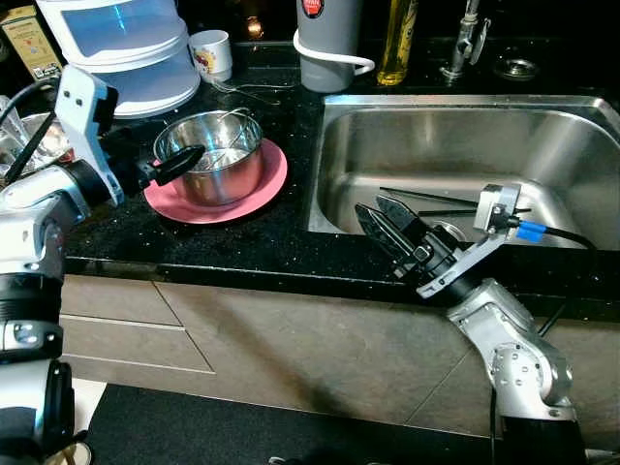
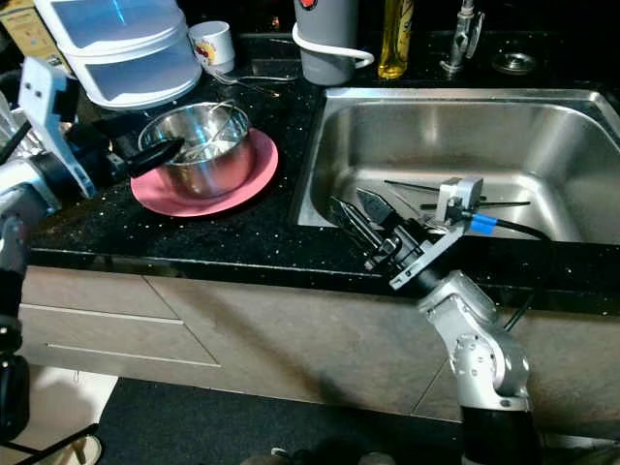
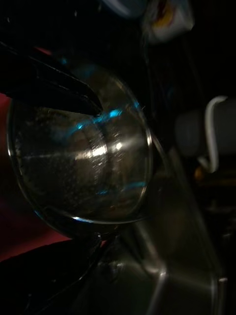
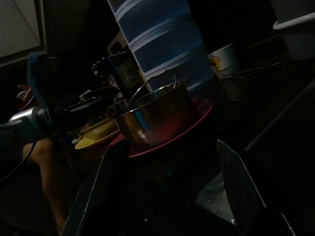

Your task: Kitchen organization

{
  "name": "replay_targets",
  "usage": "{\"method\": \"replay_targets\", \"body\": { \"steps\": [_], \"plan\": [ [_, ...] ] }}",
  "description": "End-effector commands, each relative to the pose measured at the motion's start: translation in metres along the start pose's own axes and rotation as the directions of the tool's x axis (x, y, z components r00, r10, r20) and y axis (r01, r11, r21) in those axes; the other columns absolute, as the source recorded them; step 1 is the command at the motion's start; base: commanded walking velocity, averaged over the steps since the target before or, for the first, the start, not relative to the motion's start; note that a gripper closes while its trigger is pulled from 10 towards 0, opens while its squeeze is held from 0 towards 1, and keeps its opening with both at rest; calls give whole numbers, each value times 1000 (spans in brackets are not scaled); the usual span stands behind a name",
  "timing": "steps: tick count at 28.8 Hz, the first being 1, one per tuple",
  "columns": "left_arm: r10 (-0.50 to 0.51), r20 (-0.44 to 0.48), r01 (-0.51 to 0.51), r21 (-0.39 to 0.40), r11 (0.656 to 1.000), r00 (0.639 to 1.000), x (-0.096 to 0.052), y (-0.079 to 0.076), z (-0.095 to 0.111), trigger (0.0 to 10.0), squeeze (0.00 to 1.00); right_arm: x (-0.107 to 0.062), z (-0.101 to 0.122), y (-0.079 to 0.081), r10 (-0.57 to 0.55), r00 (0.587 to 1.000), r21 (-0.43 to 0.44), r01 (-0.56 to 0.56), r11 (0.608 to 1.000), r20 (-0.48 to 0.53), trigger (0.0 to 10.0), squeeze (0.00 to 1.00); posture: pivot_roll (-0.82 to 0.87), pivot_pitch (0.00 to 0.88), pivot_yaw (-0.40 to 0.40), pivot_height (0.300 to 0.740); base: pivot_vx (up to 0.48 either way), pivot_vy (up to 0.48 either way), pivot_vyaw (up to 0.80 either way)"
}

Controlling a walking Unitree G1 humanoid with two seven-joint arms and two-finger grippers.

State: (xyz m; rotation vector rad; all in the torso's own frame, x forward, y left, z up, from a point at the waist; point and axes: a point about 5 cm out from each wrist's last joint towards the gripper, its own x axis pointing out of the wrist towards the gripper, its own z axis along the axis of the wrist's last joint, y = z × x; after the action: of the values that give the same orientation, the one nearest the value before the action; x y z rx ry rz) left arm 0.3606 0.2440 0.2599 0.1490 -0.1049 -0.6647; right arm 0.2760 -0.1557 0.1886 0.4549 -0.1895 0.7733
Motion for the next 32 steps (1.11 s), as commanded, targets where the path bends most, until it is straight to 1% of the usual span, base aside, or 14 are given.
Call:
{"method": "replay_targets", "body": {
  "steps": [1,4,7,10,12,13,17,18,19,20,23,24,28,32],
  "plan": [
    [-26,-59,28,33,999,998,-1,3,-1,10000,0,-3,1,2,-8,1000,-7,8,1000,-8,10000,0,-117,92,25,740,0,0,0],
    [-34,-96,38,36,999,995,0,5,-4,10000,0,-3,2,3,-11,1000,-7,11,1000,-8,10000,0,-119,95,26,740,0,0,0],
    [-66,-170,75,52,996,983,1,6,-7,10000,0,-4,2,4,-15,1000,-8,15,1000,-8,10000,0,-121,102,28,740,0,0,0],
    [-76,-201,88,56,995,977,2,7,-8,10000,0,-4,2,4,-16,1000,-8,16,1000,-8,10000,0,-121,104,29,740,0,0,0],
    [-98,-253,121,76,990,962,2,7,-9,10000,0,-4,2,5,-18,1000,-8,18,1000,-9,10000,0,-119,106,29,740,0,0,0],
    [-98,-253,121,76,990,962,2,7,-9,10000,0,-4,2,5,-18,1000,-8,18,1000,-9,10000,0,-119,106,29,740,0,0,0],
    [-152,-334,205,129,970,930,4,6,-4,10000,0,-4,1,6,-23,1000,-7,23,1000,-15,10000,0,-114,108,30,740,0,0,0],
    [-169,-345,226,133,965,923,5,5,-4,4078,0,-4,1,6,-24,1000,-6,24,1000,-14,10000,0,-110,107,31,740,0,0,0],
    [-169,-345,226,133,965,923,5,5,-4,4078,0,-4,1,6,-24,1000,-6,24,1000,-14,10000,0,-110,107,31,740,0,0,0],
    [-194,-371,262,141,955,908,4,3,-3,0,0,-4,0,6,-25,1000,-4,25,1000,-14,10000,0,-109,108,34,740,0,0,0],
    [-253,-433,349,159,924,865,3,-3,-1,0,0,-3,-1,6,-29,1000,-2,29,1000,-12,10000,0,-104,105,35,740,0,0,0],
    [-253,-433,349,159,924,865,3,-3,-1,0,0,-3,-1,6,-29,1000,-2,29,1000,-12,10000,0,-104,105,35,740,0,0,0],
    [-290,-466,412,181,893,836,4,-7,7,0,0,-2,-2,6,-35,999,-1,35,999,-9,10000,0,-99,103,37,740,0,0,0],
    [-297,-485,438,207,875,823,3,-7,15,0,0,-1,-3,5,-38,999,2,38,999,-8,10000,0,-90,99,38,740,0,0,0]
  ]
}}
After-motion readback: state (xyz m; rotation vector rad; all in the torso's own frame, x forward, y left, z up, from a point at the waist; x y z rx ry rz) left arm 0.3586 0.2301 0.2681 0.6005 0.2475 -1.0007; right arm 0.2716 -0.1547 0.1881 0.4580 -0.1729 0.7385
